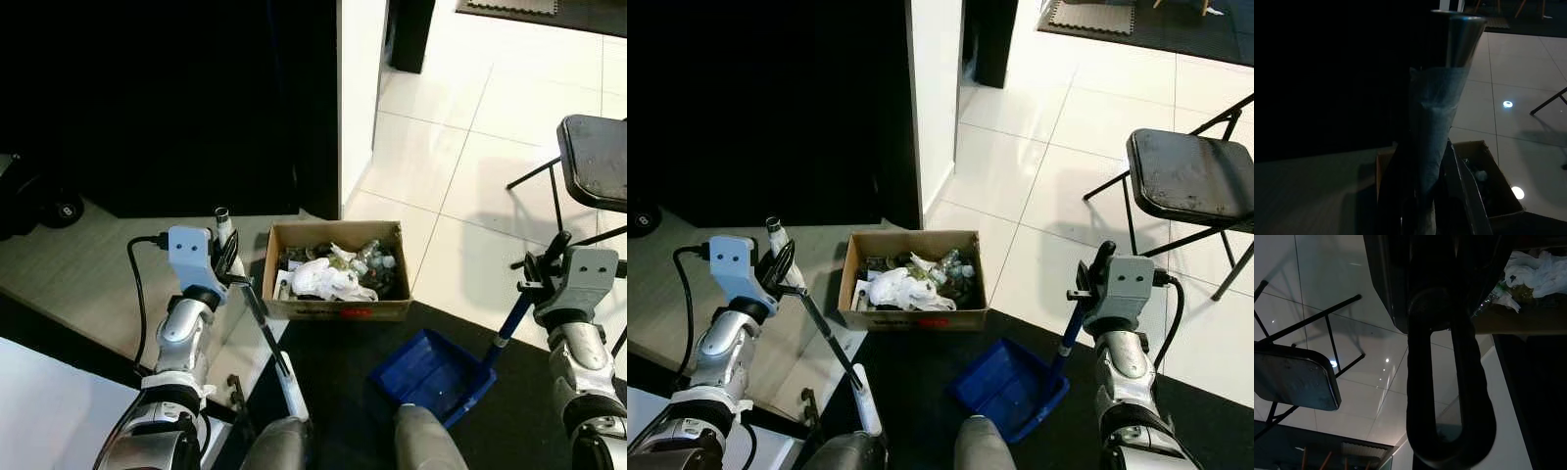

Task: Sweep floor

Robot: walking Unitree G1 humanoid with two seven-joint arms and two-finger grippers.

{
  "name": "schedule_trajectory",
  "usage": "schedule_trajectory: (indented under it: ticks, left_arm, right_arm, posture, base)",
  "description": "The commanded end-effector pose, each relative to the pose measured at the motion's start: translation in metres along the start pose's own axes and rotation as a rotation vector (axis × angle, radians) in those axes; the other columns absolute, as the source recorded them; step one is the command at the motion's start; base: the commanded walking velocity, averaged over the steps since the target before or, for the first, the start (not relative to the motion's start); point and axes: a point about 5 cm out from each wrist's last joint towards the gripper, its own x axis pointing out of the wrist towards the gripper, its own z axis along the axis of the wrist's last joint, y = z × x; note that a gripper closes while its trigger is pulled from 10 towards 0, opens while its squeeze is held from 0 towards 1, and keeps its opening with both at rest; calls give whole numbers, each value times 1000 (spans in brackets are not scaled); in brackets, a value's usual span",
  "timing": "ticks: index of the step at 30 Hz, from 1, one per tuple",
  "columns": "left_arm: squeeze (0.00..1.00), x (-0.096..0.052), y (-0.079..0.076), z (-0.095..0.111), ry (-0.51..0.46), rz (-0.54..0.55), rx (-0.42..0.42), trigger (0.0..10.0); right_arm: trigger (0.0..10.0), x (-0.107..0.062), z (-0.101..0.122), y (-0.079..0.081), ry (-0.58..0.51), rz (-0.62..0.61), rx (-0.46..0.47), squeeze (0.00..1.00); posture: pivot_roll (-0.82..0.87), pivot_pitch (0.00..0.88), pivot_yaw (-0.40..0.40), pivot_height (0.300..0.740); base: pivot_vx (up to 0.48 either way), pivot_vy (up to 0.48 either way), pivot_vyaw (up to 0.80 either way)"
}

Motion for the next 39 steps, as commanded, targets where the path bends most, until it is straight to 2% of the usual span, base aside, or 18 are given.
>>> schedule_trajectory:
  ticks: [1, 4, 10, 24, 32, 39]
  left_arm:
    - [0, 3, -3, 0, 4, -4, -5, 10000]
    - [0, 5, -4, 0, 8, -9, -8, 10000]
    - [0, 7, -4, 3, -5, 0, -17, 10000]
    - [0, 5, -6, 1, -3, 8, -32, 10000]
    - [0, 6, -9, 1, -2, 7, -38, 10000]
    - [0, 7, -9, 0, 3, 13, -44, 10000]
  right_arm:
    - [10000, 4, 5, 8, -42, 18, 55, 0]
    - [10000, 10, 4, 17, -3, 49, 40, 0]
    - [10000, 13, 7, 23, -8, 60, 51, 0]
    - [10000, 11, 2, 24, 19, 61, 50, 0]
    - [10000, 10, 1, 23, 24, 64, 56, 0]
    - [10000, 11, 0, 29, 31, 88, 67, 0]
  posture:
    - [-24, 0, 20, 740]
    - [-24, 0, 21, 740]
    - [-20, 0, 14, 740]
    - [-21, 5, 14, 740]
    - [-24, 6, 14, 740]
    - [-20, 9, 13, 740]
  base:
    - [0, 0, 0]
    - [0, 0, 0]
    - [0, 0, 0]
    - [0, 0, 0]
    - [0, -388, 0]
    - [0, -416, 0]
